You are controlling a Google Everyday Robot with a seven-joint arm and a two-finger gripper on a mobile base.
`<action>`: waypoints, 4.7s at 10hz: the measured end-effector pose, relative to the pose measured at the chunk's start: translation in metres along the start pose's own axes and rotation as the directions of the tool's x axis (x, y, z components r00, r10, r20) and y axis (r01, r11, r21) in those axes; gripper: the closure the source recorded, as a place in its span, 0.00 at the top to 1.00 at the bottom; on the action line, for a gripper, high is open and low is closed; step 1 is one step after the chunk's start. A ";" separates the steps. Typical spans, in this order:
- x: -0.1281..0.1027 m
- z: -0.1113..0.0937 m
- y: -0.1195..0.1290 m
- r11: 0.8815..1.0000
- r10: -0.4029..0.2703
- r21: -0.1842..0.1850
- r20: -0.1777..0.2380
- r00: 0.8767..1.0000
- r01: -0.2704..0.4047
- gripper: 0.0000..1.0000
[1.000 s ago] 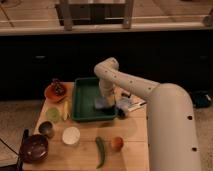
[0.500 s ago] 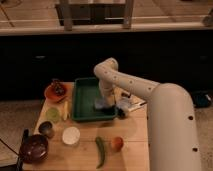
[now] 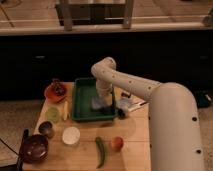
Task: Place sponge in tray
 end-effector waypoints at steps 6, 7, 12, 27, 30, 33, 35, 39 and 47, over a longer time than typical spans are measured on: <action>-0.010 -0.015 0.000 0.998 -0.052 0.045 0.054 0.997 0.049 0.70; -0.012 -0.016 0.000 0.997 -0.061 0.048 0.060 0.996 0.058 0.78; -0.014 -0.020 -0.001 0.994 -0.098 0.048 0.064 0.993 0.095 0.80; -0.014 -0.021 0.000 0.992 -0.124 0.034 0.047 0.991 0.122 0.80; -0.014 -0.021 0.000 0.992 -0.124 0.034 0.047 0.991 0.122 0.80; -0.013 -0.021 0.000 0.992 -0.123 0.034 0.047 0.991 0.121 0.80; -0.014 -0.021 0.000 0.992 -0.123 0.034 0.047 0.991 0.122 0.80; -0.014 -0.021 0.000 0.992 -0.123 0.034 0.047 0.991 0.122 0.80; -0.014 -0.020 0.000 0.992 -0.123 0.033 0.048 0.991 0.122 0.80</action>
